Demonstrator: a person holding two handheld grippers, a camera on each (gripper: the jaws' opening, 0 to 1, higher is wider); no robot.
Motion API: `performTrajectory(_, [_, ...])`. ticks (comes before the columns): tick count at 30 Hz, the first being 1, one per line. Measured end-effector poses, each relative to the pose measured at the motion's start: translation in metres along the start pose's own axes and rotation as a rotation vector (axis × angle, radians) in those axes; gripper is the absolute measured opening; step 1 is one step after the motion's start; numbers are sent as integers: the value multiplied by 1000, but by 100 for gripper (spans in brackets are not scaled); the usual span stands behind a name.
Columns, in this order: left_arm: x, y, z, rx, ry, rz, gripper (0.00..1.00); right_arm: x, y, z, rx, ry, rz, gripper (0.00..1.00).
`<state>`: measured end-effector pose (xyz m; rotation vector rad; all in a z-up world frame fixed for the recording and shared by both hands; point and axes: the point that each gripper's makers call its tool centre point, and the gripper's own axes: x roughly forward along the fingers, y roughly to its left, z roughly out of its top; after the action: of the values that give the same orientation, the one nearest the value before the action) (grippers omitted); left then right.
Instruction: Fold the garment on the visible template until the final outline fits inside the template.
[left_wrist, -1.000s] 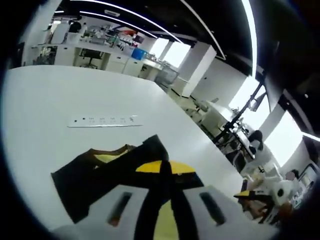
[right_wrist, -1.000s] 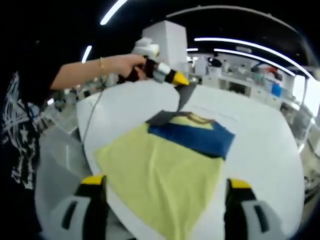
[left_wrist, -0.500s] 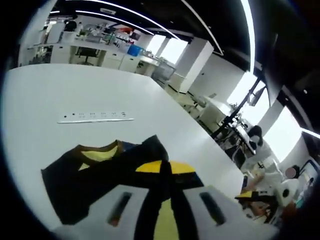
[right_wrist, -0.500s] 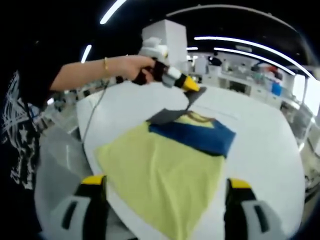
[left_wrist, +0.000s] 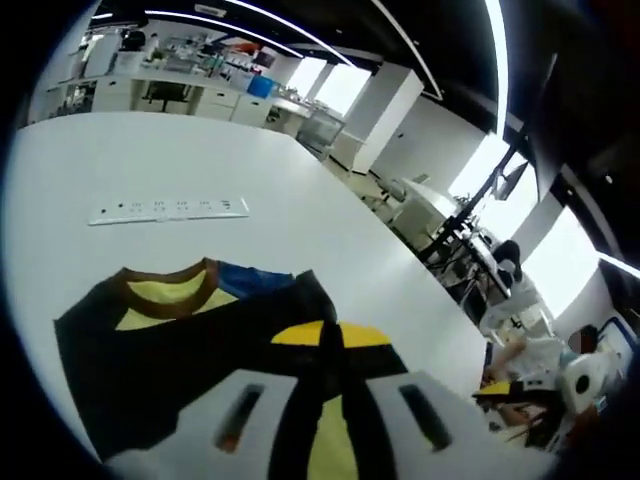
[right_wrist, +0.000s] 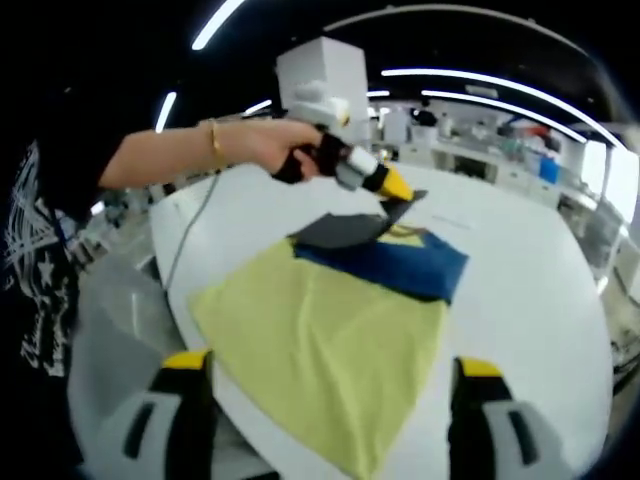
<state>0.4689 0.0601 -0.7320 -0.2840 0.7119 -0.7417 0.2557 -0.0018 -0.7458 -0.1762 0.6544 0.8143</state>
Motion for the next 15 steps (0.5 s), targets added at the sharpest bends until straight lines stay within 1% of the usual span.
performTrajectory(2, [6, 2, -6, 1, 12, 11, 1, 1, 0, -1, 1, 2, 1, 99])
performTrajectory(6, [17, 0, -18, -58, 32, 5, 1, 3, 0, -2, -1, 6, 1, 99])
performTrajectory(7, [20, -2, -22, -56, 45, 0, 1, 3, 0, -2, -1, 6, 0, 99])
performTrajectory(8, [23, -2, -26, -58, 59, 9, 1, 3, -1, -2, 0, 5, -1, 99])
performTrajectory(10, [27, -3, -30, -46, 69, 10, 1, 4, 0, -2, 3, 3, 0, 99])
performTrajectory(14, [35, -4, -37, -68, 78, 8, 2, 4, 1, -2, 6, 1, 0, 99])
performTrajectory(15, [38, -5, -38, -70, 78, -1, 2, 4, 1, -3, 7, 2, -1, 99])
